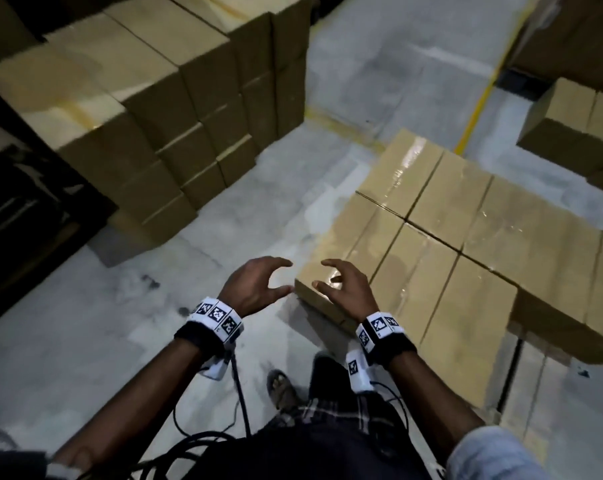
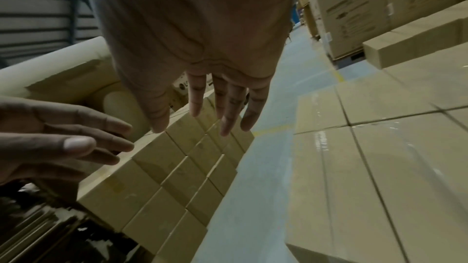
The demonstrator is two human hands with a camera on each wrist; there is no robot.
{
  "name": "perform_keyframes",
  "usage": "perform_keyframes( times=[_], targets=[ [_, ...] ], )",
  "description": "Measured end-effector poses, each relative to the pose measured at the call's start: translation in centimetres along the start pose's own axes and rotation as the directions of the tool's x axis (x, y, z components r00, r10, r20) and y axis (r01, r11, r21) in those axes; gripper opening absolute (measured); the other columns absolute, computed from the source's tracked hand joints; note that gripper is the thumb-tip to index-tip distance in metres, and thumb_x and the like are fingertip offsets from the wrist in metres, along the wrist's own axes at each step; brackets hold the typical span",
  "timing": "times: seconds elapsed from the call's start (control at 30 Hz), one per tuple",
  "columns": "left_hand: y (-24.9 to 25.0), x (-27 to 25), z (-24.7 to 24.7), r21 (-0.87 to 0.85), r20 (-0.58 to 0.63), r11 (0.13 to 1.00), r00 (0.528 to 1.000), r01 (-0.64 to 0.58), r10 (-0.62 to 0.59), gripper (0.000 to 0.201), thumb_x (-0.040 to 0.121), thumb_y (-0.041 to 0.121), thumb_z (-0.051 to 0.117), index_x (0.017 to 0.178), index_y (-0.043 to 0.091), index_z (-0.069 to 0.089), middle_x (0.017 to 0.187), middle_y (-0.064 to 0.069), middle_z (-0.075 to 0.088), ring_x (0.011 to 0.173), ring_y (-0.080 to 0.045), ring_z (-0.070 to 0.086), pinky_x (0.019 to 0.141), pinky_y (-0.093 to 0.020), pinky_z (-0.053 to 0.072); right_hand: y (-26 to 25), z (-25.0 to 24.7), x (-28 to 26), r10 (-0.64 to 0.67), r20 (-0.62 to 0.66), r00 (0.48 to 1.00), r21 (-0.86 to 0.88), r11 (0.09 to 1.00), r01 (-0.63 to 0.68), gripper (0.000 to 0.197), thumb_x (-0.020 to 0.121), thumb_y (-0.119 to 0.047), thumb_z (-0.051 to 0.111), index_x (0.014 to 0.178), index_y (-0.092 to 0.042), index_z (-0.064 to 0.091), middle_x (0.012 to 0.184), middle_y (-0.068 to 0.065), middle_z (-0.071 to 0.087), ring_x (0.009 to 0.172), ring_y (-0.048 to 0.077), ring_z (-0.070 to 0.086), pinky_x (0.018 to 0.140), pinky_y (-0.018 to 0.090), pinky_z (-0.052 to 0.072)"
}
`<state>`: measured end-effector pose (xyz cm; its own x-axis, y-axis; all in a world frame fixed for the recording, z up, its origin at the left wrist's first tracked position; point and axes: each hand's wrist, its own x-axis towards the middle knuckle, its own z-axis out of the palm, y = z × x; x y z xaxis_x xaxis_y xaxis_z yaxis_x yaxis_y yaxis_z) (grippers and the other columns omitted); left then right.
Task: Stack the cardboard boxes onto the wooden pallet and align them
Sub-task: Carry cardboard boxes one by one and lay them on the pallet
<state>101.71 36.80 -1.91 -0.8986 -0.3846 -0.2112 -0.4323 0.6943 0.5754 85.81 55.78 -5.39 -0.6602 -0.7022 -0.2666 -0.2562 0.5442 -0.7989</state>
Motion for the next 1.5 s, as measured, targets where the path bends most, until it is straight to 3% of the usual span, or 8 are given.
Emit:
perform_keyframes(
  times=[0.13, 0.4, 0.63, 0.77, 0.93, 1.17, 1.43, 1.5],
  targets=[
    [-4.1, 1.5, -5.3, 0.002, -0.046, 0.999, 0.998, 0.042, -0.042, 0.054, 0.090, 0.058, 0.070, 0.137, 0.034, 0.060, 0.140, 0.007, 0.063, 0.128, -0.019, 0.058, 0.104, -0.041, 0.049, -5.2, 2.2, 5.3, -0.047, 0.035, 0.998, 0.003, 0.999, 0.047, 0.051, 0.086, -0.041, 0.081, 0.133, -0.031, 0.063, 0.140, -0.007, 0.058, 0.102, 0.015, 0.067, 0.087, 0.033, 0.055],
    [-12.7, 9.9, -15.0, 0.032, -0.110, 0.998, 0.993, 0.045, -0.041, 0.055, 0.090, 0.057, 0.071, 0.138, 0.031, 0.060, 0.141, 0.005, 0.063, 0.129, -0.018, 0.058, 0.106, -0.039, 0.048, -13.2, 7.4, 20.3, -0.149, 0.053, 0.987, 0.050, 0.988, 0.147, 0.050, 0.086, -0.041, 0.082, 0.131, -0.031, 0.065, 0.139, -0.009, 0.057, 0.103, 0.013, 0.068, 0.082, 0.023, 0.052],
    [-17.6, 21.4, -25.3, 0.149, -0.059, 0.989, 0.998, 0.003, 0.005, 0.055, 0.093, 0.053, 0.069, 0.140, 0.027, 0.059, 0.143, 0.002, 0.062, 0.128, -0.020, 0.058, 0.101, -0.035, 0.047, -21.7, 10.0, 35.9, -0.177, -0.005, 0.984, 0.153, 0.972, 0.176, 0.049, 0.086, -0.036, 0.083, 0.131, -0.025, 0.066, 0.139, -0.003, 0.061, 0.104, 0.017, 0.069, 0.088, 0.032, 0.058],
    [-18.8, 27.6, -29.0, 0.124, -0.072, 0.992, 0.997, -0.018, 0.027, 0.056, 0.093, 0.053, 0.069, 0.140, 0.024, 0.059, 0.141, -0.002, 0.063, 0.126, -0.022, 0.060, 0.102, -0.040, 0.050, -25.2, 9.4, 42.0, -0.188, -0.006, 0.982, 0.154, 0.970, 0.187, 0.049, 0.087, -0.036, 0.082, 0.132, -0.026, 0.066, 0.140, -0.001, 0.060, 0.105, 0.016, 0.069, 0.089, 0.034, 0.058],
    [-19.1, 37.2, -31.6, 0.098, -0.025, 0.991, 0.996, -0.088, 0.091, 0.052, 0.092, 0.050, 0.072, 0.136, 0.024, 0.061, 0.137, -0.003, 0.066, 0.124, -0.024, 0.061, 0.100, -0.043, 0.051, -26.8, 6.3, 49.5, -0.188, -0.119, 0.975, 0.139, 0.969, 0.204, 0.049, 0.087, -0.037, 0.082, 0.132, -0.027, 0.066, 0.137, -0.003, 0.062, 0.103, 0.015, 0.070, 0.088, 0.036, 0.060],
    [-17.3, 54.6, -34.6, 0.085, 0.037, 0.974, 0.977, -0.210, 0.208, 0.058, 0.089, 0.056, 0.071, 0.139, 0.028, 0.060, 0.141, 0.000, 0.064, 0.128, -0.021, 0.060, 0.102, -0.043, 0.051, -25.9, -1.2, 61.0, -0.066, -0.286, 0.956, 0.140, 0.984, 0.110, 0.050, 0.087, -0.040, 0.082, 0.133, -0.029, 0.065, 0.137, -0.008, 0.060, 0.102, 0.011, 0.069, 0.086, 0.027, 0.056],
    [-12.3, 76.4, -36.8, 0.026, 0.004, 0.968, 0.968, -0.249, 0.249, 0.065, 0.086, 0.059, 0.073, 0.143, 0.032, 0.056, 0.141, 0.002, 0.064, 0.127, -0.022, 0.061, 0.099, -0.039, 0.053, -23.8, -14.1, 74.2, 0.140, -0.504, 0.852, 0.177, 0.983, -0.057, 0.048, 0.086, -0.039, 0.083, 0.130, -0.030, 0.066, 0.135, -0.012, 0.059, 0.101, 0.010, 0.069, 0.079, 0.014, 0.049],
    [-10.3, 81.7, -37.3, 0.012, 0.017, 0.959, 0.959, -0.284, 0.284, 0.064, 0.086, 0.057, 0.074, 0.142, 0.031, 0.057, 0.140, 0.002, 0.064, 0.128, -0.021, 0.060, 0.099, -0.037, 0.050, -23.2, -17.5, 77.2, 0.162, -0.565, 0.809, 0.186, 0.980, -0.066, 0.047, 0.085, -0.038, 0.084, 0.128, -0.030, 0.066, 0.132, -0.011, 0.060, 0.100, 0.013, 0.069, 0.083, 0.023, 0.054]
  ],
)
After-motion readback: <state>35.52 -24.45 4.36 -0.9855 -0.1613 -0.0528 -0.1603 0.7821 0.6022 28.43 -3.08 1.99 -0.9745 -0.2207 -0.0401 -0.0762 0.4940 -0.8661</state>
